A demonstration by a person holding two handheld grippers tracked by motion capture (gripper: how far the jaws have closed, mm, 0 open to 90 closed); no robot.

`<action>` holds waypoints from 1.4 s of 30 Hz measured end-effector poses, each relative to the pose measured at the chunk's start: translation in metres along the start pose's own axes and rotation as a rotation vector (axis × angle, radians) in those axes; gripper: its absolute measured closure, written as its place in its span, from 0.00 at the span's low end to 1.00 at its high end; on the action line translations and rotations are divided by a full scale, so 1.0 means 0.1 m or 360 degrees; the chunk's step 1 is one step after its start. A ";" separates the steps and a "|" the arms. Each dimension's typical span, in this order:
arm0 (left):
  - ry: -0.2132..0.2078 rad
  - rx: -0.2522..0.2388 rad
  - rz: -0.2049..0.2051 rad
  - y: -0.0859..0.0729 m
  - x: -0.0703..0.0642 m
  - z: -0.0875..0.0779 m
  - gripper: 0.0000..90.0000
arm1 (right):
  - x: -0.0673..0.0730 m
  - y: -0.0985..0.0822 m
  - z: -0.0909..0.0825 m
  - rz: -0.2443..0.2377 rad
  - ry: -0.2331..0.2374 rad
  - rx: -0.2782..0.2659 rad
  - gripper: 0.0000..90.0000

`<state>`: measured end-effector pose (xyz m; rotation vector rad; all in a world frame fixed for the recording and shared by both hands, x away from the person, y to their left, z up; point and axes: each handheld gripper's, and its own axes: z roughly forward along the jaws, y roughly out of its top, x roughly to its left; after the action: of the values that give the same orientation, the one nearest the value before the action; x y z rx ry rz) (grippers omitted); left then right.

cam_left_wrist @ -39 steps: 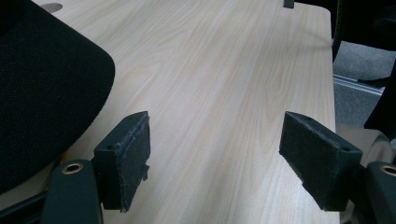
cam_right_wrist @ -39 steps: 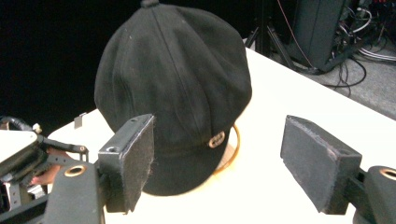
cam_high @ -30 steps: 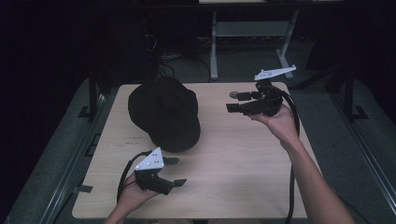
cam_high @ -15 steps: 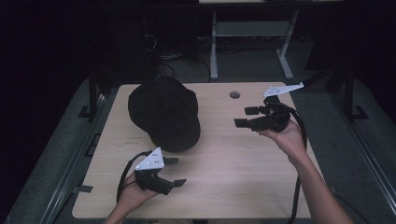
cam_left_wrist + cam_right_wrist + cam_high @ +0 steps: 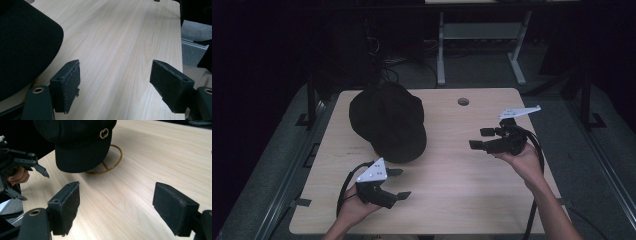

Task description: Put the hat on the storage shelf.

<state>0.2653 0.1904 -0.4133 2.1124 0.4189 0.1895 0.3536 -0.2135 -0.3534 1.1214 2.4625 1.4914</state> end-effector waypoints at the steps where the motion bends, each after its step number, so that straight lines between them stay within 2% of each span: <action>1: 0.0000 -0.0005 -0.0002 0.00 0.00 0.00 0.27 | -0.01 -0.03 0.00 0.0004 0.0001 0.0004 0.24; 15: 0.0020 0.0001 -0.0009 -0.02 0.02 -0.04 0.27 | -0.13 -0.46 -0.06 0.0121 -0.0020 0.0027 0.24; 22: 0.0034 0.0003 -0.0010 -0.03 0.03 -0.05 0.27 | -0.16 -0.62 -0.10 0.0147 -0.0039 0.0058 0.24; 30: 0.0039 0.0003 -0.0022 -0.04 0.04 -0.07 0.27 | -0.15 -0.80 -0.12 0.0151 -0.0069 0.0095 0.24; 32: 0.0038 -0.0006 -0.0033 -0.04 0.04 -0.07 0.26 | -0.13 -0.86 -0.13 0.0141 -0.0104 0.0123 0.23; 36: 0.0037 -0.0005 -0.0037 -0.04 0.05 -0.07 0.26 | -0.11 -0.98 -0.14 0.0148 -0.0095 0.0149 0.23; 42: 0.0039 -0.0016 -0.0046 -0.03 0.07 -0.05 0.26 | -0.07 -1.17 -0.23 0.0183 -0.0091 0.0107 0.23</action>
<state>0.2694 0.1984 -0.4128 2.0945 0.4618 0.2003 0.2851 -0.2664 -0.4358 1.3194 2.4657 1.3925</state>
